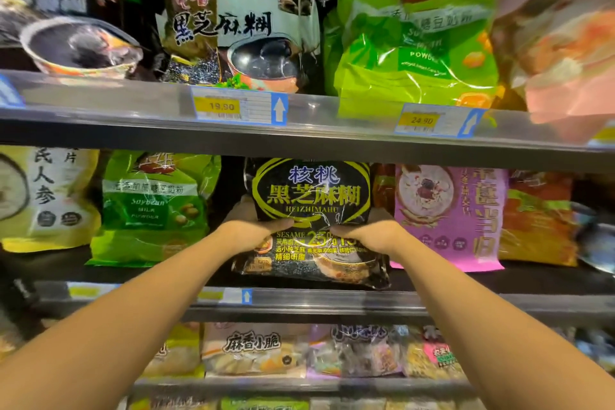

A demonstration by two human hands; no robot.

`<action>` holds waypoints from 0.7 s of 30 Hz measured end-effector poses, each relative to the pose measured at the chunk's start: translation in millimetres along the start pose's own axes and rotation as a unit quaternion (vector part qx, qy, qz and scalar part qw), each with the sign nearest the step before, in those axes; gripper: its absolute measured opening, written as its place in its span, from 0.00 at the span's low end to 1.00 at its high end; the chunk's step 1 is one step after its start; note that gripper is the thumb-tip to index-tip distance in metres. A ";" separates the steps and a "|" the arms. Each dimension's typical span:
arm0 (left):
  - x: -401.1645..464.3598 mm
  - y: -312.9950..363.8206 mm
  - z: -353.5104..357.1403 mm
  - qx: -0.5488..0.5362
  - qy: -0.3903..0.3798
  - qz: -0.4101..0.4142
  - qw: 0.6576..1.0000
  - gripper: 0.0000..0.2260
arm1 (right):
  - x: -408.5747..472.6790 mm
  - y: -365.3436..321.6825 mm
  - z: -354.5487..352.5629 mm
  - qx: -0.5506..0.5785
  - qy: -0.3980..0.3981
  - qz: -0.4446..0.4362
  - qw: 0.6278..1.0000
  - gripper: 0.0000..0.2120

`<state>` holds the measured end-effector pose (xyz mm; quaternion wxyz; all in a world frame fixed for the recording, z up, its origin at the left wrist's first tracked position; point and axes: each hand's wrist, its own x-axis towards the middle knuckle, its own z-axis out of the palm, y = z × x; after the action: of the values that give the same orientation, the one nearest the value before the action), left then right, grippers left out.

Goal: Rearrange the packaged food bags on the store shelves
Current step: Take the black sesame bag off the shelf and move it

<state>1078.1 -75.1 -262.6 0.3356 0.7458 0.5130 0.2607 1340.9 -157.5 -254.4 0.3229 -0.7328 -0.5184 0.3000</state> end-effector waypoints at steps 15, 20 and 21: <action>-63.2 -4.2 -53.4 0.037 -0.046 0.071 0.996 0.29 | -106.5 -29.2 31.7 0.057 0.031 -0.052 0.997 0.15; -84.8 -8.1 -59.0 -0.002 -0.078 0.074 0.994 0.38 | -139.1 -36.5 28.3 0.044 0.031 -0.032 0.998 0.12; -90.3 -7.9 -59.2 -0.004 -0.077 0.076 0.994 0.38 | -143.9 -36.2 26.0 0.037 0.025 -0.032 0.998 0.09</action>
<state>999.5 -144.3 -234.8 0.3559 0.7993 0.4263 0.2296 1259.6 -281.3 -226.8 0.3724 -0.7109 -0.5215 0.2898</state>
